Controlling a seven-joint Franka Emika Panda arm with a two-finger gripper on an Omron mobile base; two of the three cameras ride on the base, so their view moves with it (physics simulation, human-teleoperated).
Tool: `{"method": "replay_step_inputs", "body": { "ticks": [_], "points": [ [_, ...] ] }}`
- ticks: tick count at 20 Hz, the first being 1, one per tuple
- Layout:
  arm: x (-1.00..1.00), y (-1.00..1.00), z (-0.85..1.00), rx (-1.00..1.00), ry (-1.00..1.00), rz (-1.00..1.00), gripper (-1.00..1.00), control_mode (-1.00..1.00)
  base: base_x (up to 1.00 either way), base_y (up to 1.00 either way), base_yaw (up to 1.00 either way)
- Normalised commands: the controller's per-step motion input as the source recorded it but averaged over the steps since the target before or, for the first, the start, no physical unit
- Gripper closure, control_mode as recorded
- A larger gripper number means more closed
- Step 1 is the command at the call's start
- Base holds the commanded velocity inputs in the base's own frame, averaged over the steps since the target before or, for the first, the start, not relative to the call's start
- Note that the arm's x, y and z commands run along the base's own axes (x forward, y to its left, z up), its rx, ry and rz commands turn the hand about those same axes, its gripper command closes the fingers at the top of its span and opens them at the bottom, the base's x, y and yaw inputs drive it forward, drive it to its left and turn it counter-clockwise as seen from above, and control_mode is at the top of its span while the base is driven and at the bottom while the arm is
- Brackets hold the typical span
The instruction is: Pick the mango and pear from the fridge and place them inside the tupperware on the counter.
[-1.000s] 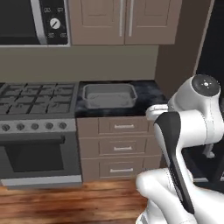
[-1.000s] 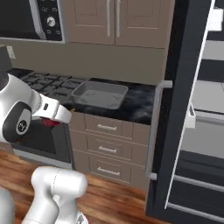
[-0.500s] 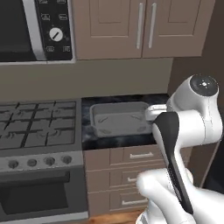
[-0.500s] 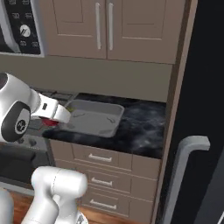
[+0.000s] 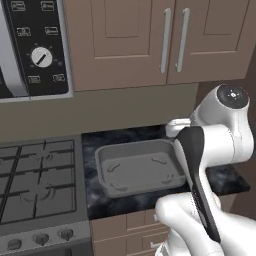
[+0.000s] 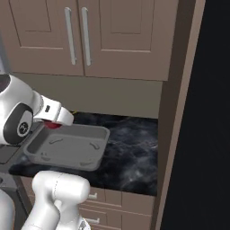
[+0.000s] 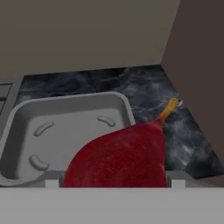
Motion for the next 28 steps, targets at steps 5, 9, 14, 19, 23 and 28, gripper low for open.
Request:
{"method": "replay_step_inputs", "body": {
  "ticks": [5,9,14,19,23,28],
  "points": [
    [0.30,0.01,-0.29,0.00,0.19,0.09,1.00,-1.00,0.30,0.04,0.00],
    [0.41,0.01,-0.60,0.00,0.32,0.38,1.00,-1.00,0.00,0.00,0.00],
    [0.46,0.15,-0.67,0.00,0.09,0.23,1.00,-1.00,0.00,0.00,0.00],
    [0.48,0.17,-0.69,0.00,0.00,0.03,1.00,-1.00,0.00,0.00,0.00],
    [0.59,0.20,-0.63,0.00,0.00,0.00,1.00,-1.00,0.00,0.00,0.00],
    [0.58,0.17,-0.62,0.00,0.00,0.00,1.00,-1.00,0.00,0.00,0.00]
  ]
}}
